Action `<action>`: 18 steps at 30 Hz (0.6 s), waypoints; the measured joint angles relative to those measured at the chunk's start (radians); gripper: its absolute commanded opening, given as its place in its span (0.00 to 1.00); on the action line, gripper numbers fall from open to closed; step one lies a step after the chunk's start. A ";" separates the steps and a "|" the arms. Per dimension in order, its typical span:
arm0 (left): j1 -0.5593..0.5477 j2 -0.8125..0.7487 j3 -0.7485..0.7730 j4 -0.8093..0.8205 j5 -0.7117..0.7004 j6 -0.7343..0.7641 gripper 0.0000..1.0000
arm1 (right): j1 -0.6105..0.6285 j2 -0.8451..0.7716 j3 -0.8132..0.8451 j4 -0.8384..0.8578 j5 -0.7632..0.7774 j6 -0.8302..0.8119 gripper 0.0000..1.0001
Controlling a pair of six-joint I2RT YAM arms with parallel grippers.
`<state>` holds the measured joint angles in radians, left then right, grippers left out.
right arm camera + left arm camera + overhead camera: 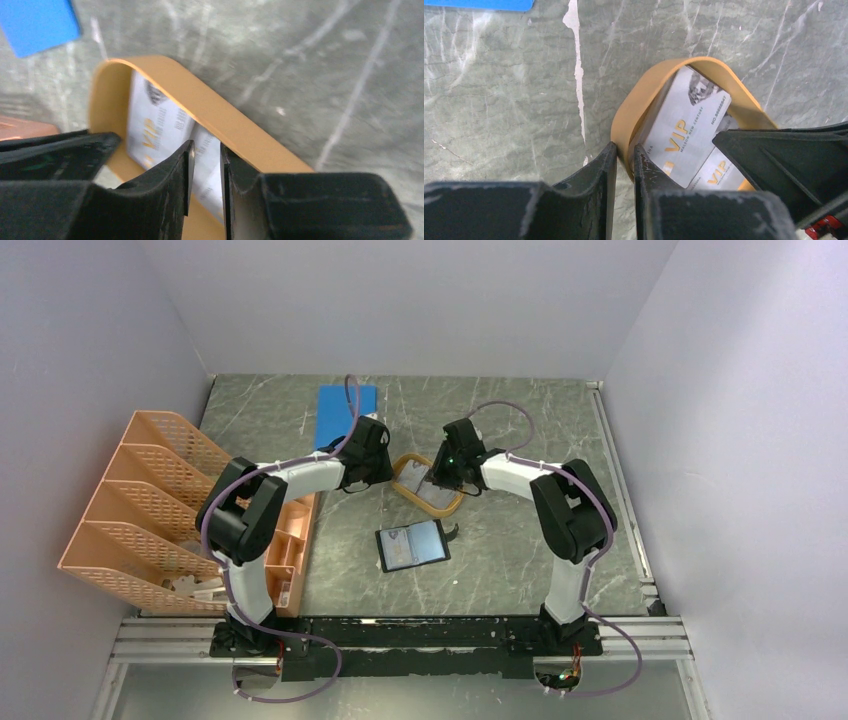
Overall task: Put the credit cards into the card holder
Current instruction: Adjust the storage box at the center of the board.
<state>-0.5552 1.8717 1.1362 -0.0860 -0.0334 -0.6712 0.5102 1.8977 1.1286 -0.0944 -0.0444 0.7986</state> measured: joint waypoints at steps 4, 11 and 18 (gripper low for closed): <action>-0.001 -0.004 -0.003 0.000 -0.002 -0.002 0.05 | -0.019 -0.010 -0.016 -0.020 -0.016 -0.023 0.30; -0.002 -0.007 -0.004 -0.004 0.005 -0.003 0.11 | -0.033 -0.008 0.006 -0.061 -0.035 -0.089 0.32; -0.002 -0.027 -0.004 -0.049 0.047 0.011 0.40 | -0.034 0.055 0.117 -0.122 -0.035 -0.199 0.34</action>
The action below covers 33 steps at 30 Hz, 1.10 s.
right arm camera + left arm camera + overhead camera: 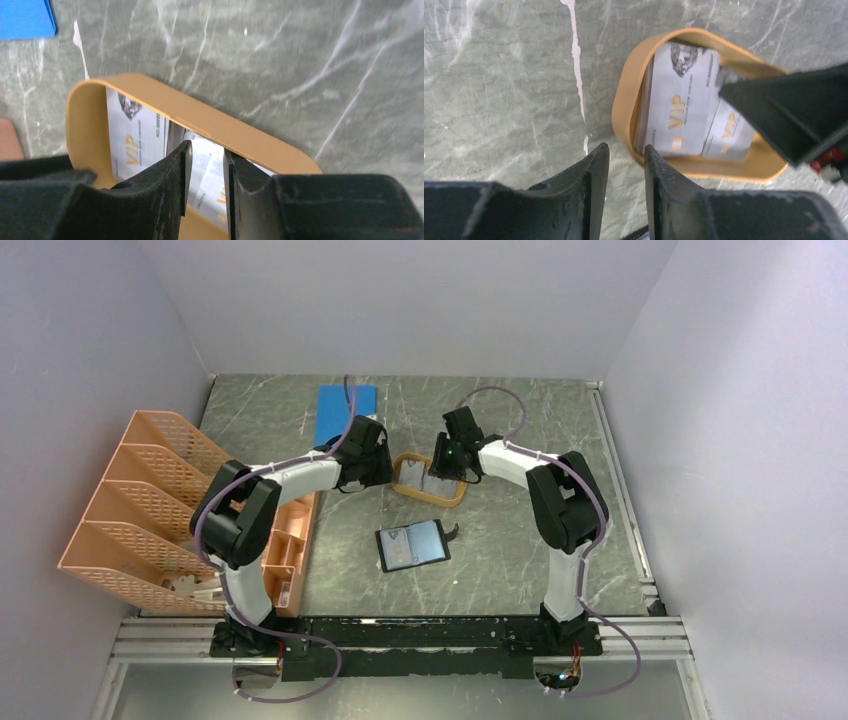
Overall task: Put the credit cards into the card holder
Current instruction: Adjust the storage box at the center of the board.
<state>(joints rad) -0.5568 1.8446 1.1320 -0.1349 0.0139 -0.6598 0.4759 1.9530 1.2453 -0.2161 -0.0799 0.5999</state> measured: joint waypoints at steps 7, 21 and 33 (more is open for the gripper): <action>0.001 -0.071 0.003 -0.053 0.005 0.038 0.48 | 0.006 0.081 0.133 -0.048 0.097 -0.109 0.35; 0.009 -0.045 0.053 -0.051 -0.028 0.069 0.46 | 0.027 0.082 0.177 -0.113 0.167 -0.137 0.60; 0.011 -0.015 0.053 -0.031 -0.026 0.061 0.42 | 0.031 0.060 0.160 -0.104 0.034 -0.070 0.83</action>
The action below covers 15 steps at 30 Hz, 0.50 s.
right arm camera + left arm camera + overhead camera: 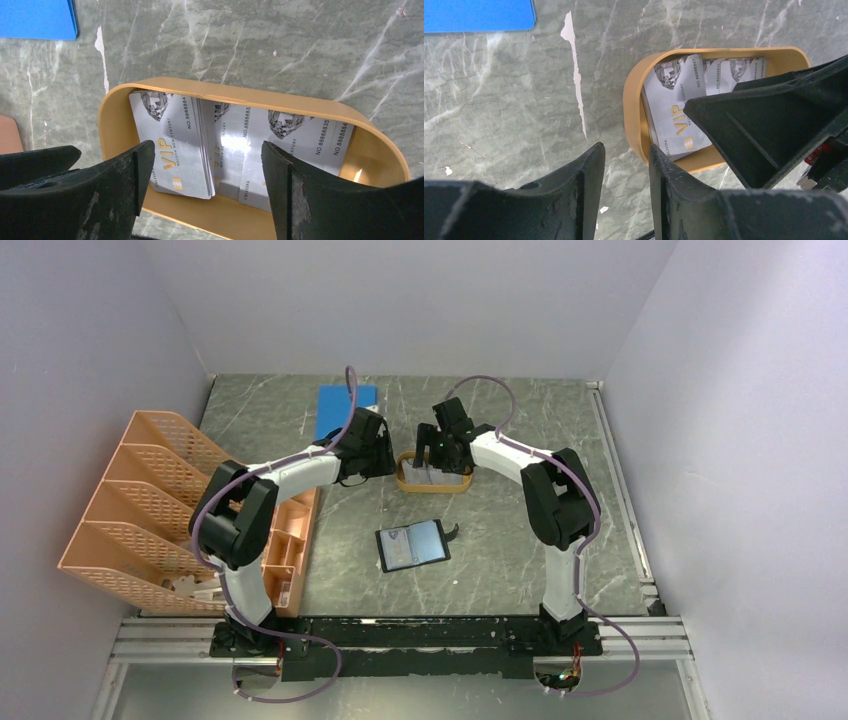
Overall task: Put the credit cards into the card holder
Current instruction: Adjust the storage box at the center of the board.
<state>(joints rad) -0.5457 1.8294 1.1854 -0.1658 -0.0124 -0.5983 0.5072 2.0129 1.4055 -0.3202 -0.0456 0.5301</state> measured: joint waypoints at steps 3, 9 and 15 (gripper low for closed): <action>0.000 0.007 0.000 0.004 0.002 -0.001 0.41 | 0.006 0.002 0.000 -0.004 0.000 0.000 0.84; 0.000 0.023 0.000 0.005 0.007 -0.003 0.40 | 0.041 0.015 0.023 -0.030 0.018 -0.016 0.85; 0.000 0.025 0.000 0.005 0.007 -0.005 0.38 | 0.089 0.041 0.068 -0.074 0.068 -0.038 0.85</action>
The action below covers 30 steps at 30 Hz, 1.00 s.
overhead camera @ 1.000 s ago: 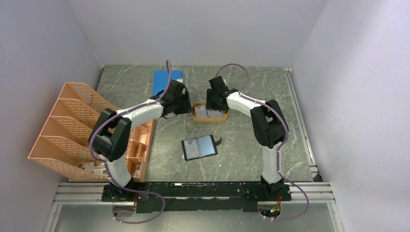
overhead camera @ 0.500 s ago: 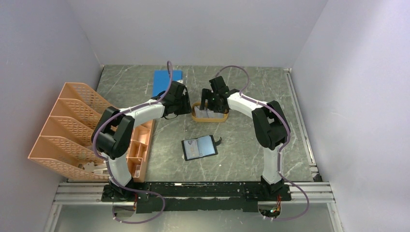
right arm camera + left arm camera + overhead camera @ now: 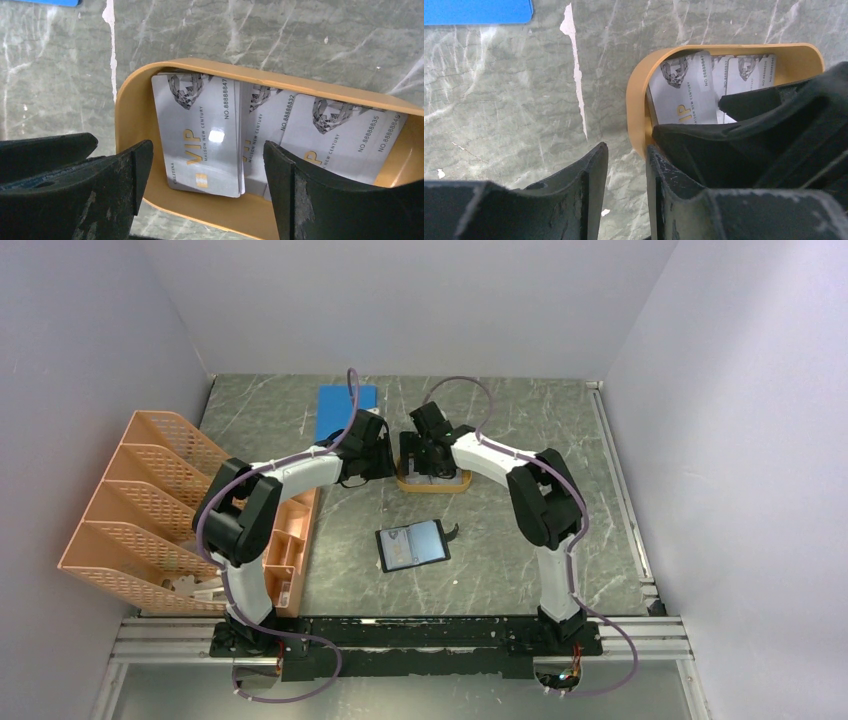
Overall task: Put the credit cards into the card holder
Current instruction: Adjust the storage box at the center of the board.
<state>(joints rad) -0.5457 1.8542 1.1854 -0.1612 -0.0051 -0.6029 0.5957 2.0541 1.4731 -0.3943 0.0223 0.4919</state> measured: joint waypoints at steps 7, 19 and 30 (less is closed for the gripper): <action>0.000 0.009 0.000 0.005 0.003 -0.007 0.35 | 0.036 0.047 0.065 -0.055 0.116 -0.024 0.83; 0.000 0.013 0.001 0.011 0.013 -0.022 0.29 | 0.005 -0.004 -0.027 0.005 0.134 -0.017 0.76; 0.000 0.013 0.001 0.013 0.015 -0.023 0.28 | -0.079 -0.067 -0.142 0.117 -0.042 0.052 0.53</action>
<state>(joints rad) -0.5457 1.8675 1.1866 -0.1482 0.0101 -0.6254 0.5171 1.9869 1.3315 -0.2771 -0.0196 0.5438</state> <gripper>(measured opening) 0.289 0.602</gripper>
